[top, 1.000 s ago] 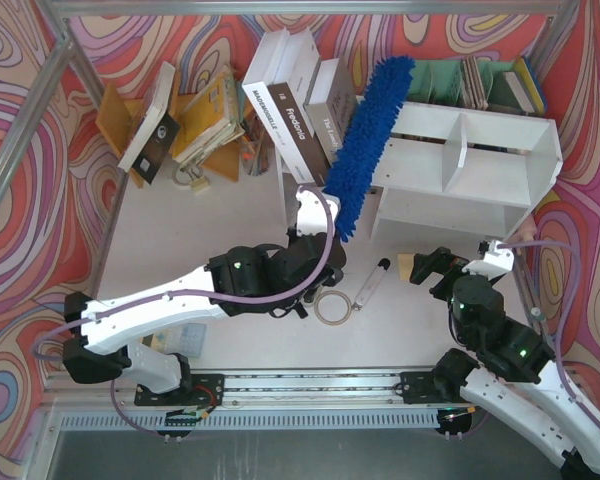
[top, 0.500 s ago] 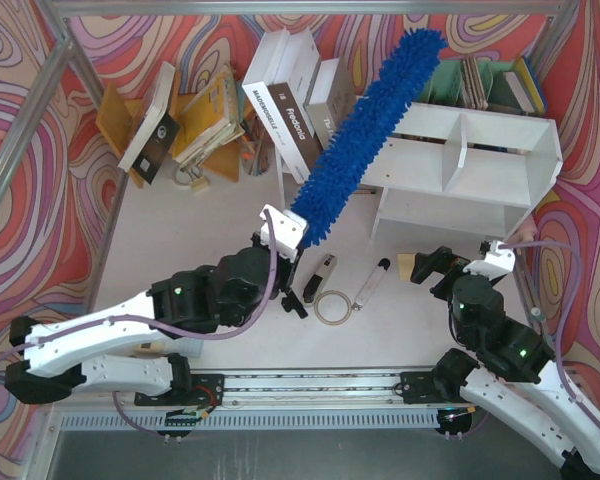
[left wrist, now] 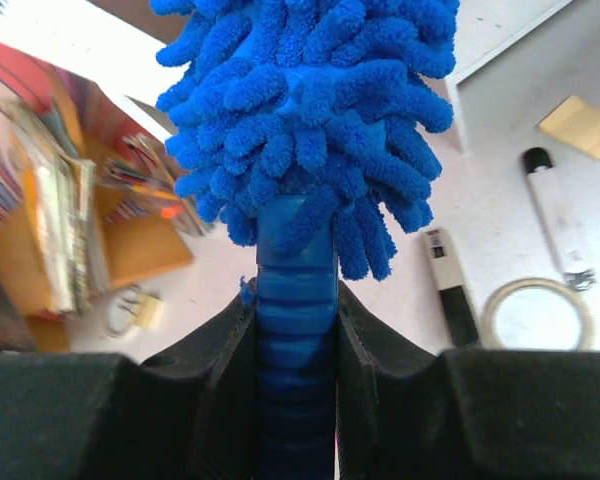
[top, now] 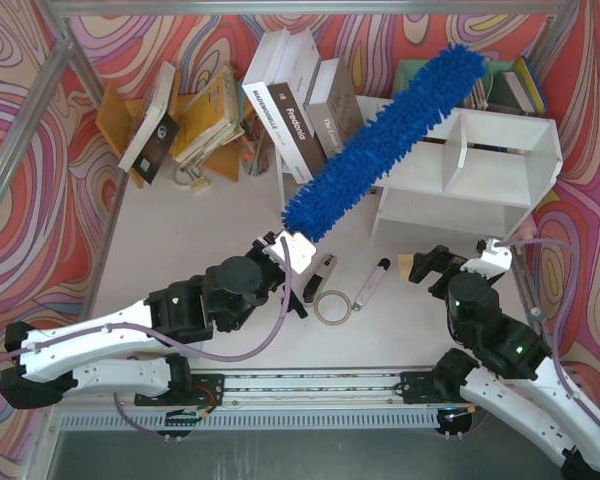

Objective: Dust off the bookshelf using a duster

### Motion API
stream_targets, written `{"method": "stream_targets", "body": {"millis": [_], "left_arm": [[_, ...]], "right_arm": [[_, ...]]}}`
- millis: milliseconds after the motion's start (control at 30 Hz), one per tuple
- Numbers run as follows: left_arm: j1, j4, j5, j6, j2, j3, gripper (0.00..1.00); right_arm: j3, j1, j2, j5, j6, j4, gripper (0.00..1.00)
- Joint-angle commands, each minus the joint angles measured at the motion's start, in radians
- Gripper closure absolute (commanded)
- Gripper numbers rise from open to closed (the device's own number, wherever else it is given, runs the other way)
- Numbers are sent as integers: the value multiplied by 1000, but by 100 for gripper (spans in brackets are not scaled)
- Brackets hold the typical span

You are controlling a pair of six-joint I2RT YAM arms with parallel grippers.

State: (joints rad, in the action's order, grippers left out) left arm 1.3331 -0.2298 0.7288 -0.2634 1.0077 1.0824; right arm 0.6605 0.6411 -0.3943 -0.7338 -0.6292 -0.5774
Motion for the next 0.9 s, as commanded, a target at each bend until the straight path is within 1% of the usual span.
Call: {"method": "stream_targets", "body": {"millis": [0,100,200,333,367,433,667,767,867], "left_arm": [[-10,192,20,-289,-67,-29,100],[-42,229,-21,-404,-107,-50,100],[-111,194,-107,-471,-152,-50,100],[-262,138,-294,-508,-198,-48,100],[-306,124,-367,-514,-201,-43,100],[-388,100,-476,-531,-195,-34,100],[-658,109,-815,-554,-136,-10,100],[-758,128,-914,-545,-107,-2,100],[-822,147,-997,-545,-65,9,100]], "right_arm": [[-7,-1,-13,-30,-12,7,1],[-5,-2,-26,-32,-12,7,1],[-1,-1,-36,-34,-12,6,1],[-2,-2,-40,-32,-12,5,1],[-2,-1,-42,-32,-12,5,1],[-1,-2,-48,-30,-10,5,1],[4,-2,-84,-37,-14,-1,1],[4,-1,-93,-41,-15,-3,1],[1,-1,-106,-42,-15,-1,1]]}}
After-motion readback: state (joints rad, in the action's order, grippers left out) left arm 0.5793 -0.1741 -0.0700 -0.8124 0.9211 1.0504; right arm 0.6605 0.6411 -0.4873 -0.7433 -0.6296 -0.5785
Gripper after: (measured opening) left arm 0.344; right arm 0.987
